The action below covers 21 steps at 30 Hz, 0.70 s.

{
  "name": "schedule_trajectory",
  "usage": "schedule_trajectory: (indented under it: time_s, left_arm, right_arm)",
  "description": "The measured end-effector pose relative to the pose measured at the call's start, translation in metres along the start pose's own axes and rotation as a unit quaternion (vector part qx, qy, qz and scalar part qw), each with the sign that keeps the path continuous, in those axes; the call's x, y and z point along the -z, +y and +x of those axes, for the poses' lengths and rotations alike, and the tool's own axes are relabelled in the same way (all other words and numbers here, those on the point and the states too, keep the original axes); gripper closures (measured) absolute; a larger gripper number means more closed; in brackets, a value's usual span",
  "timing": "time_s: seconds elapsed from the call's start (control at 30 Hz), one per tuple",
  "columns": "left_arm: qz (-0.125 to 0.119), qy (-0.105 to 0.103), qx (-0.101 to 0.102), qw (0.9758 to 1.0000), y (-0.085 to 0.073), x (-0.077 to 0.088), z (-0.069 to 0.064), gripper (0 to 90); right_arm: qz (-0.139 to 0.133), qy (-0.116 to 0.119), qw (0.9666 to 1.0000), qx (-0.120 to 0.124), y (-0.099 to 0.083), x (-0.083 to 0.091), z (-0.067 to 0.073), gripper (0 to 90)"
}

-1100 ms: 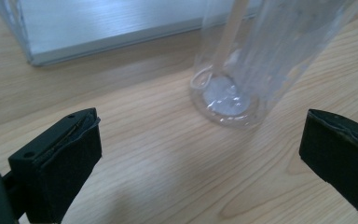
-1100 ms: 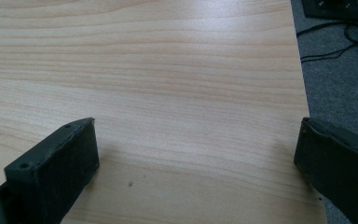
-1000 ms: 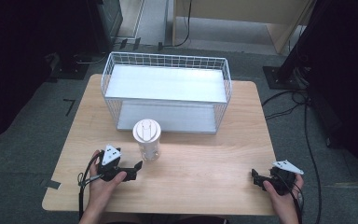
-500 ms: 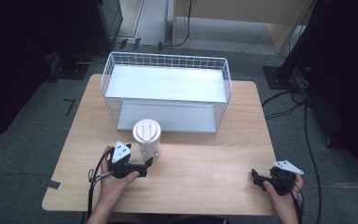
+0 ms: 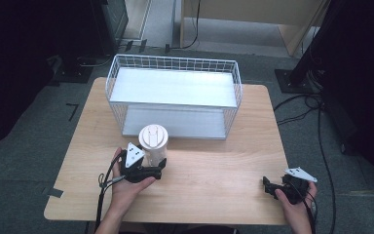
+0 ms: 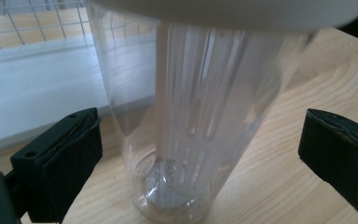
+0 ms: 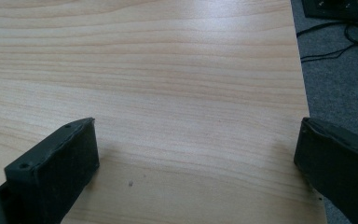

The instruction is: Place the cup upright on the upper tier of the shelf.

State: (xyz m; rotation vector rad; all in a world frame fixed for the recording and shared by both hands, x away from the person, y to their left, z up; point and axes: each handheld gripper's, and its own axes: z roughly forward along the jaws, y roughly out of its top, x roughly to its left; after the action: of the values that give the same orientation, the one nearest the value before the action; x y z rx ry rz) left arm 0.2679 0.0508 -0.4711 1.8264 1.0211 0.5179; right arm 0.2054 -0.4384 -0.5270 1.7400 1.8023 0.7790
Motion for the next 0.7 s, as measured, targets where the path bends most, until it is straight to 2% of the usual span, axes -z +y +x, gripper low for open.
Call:
schedule_trajectory:
  time_s: [0.1,0.13,0.2,0.33,0.4,0.47,0.53,0.7]
  left_arm:
    - [-0.009,0.004,0.001,1.0,0.005,-0.001,-0.003,0.5]
    - [-0.015,0.007,0.0,0.9999,0.008,-0.002,-0.004,3.4]
    - [-0.014,0.01,-0.003,0.9998,0.01,-0.002,-0.004,3.5]
    - [-0.026,0.018,0.003,0.9995,0.017,-0.001,-0.004,6.8]
    - [-0.03,0.02,-0.002,0.9994,0.02,-0.001,-0.004,7.2]
    - [-0.032,0.034,-0.013,0.9988,0.022,-0.002,-0.006,9.1]
    - [-0.04,0.053,-0.017,0.9977,0.025,-0.003,-0.009,12.8]
    - [-0.044,0.057,-0.005,0.9974,0.028,-0.005,-0.01,13.7]
  right_arm:
    - [0.0,0.0,1.0,0.0,0.0,0.0,0.0,0.0]
    - [0.0,0.0,1.0,0.0,0.0,0.0,0.0,0.0]
    - [0.0,0.0,1.0,0.0,0.0,0.0,0.0,0.0]
    - [0.0,0.0,1.0,0.0,0.0,0.0,0.0,0.0]
    - [0.0,0.0,1.0,0.0,0.0,0.0,0.0,0.0]
    - [0.0,0.0,1.0,0.0,0.0,0.0,0.0,0.0]
    - [0.0,0.0,1.0,0.0,0.0,0.0,0.0,0.0]
    - [0.0,0.0,1.0,0.0,0.0,0.0,0.0,0.0]
